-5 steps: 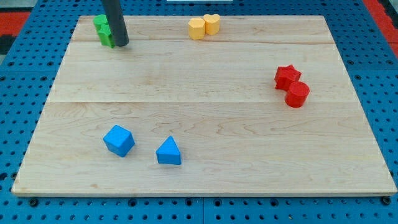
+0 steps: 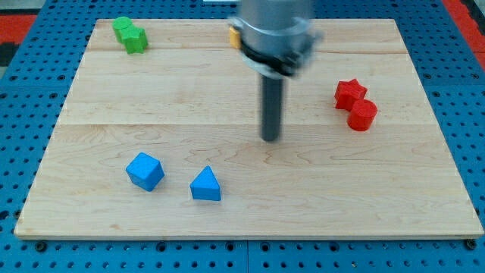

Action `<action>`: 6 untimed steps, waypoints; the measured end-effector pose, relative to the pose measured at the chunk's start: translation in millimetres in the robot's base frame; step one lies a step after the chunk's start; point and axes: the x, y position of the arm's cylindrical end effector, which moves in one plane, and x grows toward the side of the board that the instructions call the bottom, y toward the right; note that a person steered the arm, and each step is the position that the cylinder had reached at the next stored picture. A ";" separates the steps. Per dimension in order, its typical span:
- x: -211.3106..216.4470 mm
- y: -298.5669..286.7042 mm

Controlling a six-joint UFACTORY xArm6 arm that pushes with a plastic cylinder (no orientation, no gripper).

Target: Slide the blue triangle close to the blue cube

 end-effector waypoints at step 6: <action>85.5 -38.8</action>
